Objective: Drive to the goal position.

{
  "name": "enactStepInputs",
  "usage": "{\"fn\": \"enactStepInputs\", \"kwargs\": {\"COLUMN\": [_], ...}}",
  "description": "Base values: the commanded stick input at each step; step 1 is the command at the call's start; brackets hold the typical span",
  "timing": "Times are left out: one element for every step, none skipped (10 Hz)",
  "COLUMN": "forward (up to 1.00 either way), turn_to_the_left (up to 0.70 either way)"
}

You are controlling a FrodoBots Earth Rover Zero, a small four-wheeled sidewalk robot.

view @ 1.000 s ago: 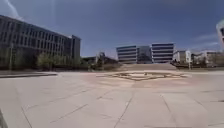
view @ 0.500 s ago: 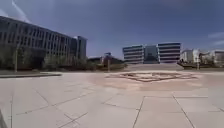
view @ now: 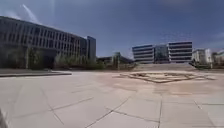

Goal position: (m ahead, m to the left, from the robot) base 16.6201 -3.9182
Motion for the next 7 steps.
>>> {"fn": "enactStepInputs", "kwargs": {"forward": [0.7, 0.7, 0.7, 0.7, 0.7, 0.7, 0.7], "turn_to_the_left": [-0.03, -0.03, -0.03, -0.03, -0.03, -0.03, -0.03]}}
